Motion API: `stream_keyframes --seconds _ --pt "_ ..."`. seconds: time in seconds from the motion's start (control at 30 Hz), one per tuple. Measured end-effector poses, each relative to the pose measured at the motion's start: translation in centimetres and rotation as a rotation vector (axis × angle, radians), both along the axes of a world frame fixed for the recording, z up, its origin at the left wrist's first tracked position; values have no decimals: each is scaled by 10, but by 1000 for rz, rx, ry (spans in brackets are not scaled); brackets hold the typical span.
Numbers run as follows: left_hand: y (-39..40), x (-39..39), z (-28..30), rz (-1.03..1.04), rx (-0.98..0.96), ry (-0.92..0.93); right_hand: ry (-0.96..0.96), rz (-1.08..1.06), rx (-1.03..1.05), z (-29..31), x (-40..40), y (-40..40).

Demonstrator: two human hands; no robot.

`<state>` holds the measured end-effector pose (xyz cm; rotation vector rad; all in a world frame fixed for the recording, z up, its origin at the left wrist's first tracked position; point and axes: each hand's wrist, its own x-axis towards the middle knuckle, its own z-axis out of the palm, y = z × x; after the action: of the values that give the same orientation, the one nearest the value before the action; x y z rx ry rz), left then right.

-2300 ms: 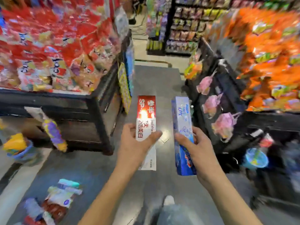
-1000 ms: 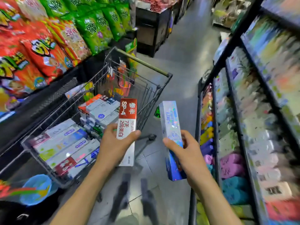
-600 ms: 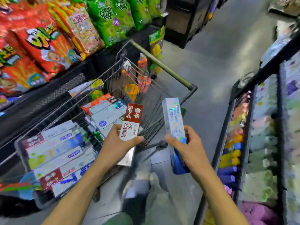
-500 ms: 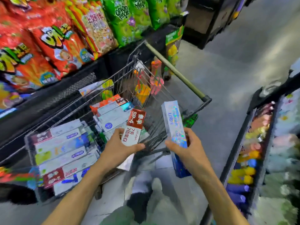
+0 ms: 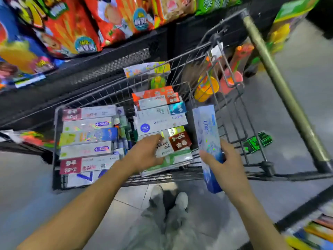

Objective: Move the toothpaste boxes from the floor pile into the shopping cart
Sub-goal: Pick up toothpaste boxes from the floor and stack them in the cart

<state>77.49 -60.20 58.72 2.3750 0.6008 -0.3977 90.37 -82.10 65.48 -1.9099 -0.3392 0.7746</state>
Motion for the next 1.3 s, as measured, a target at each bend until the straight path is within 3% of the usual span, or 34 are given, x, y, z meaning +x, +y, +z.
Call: stream_keyframes --seconds 0.2,0.43,0.63,0.83,0.97,1.3 --pt "5 3 -79 -165 190 -19 58 5 -33 -25 4 14" --pt "0 -15 -115 -135 460 -151 108 93 -13 -30 3 22" --pt "13 -43 -109 60 373 -285 -231 346 -109 -30 15 38" --pt "33 -85 -98 227 380 -298 -599 1003 -375 -68 19 73" --pt "33 -102 -104 212 389 -276 -629 1330 -554 -106 9 97" --pt "29 -100 -110 179 341 -177 -816 1379 -605 -152 8 108"
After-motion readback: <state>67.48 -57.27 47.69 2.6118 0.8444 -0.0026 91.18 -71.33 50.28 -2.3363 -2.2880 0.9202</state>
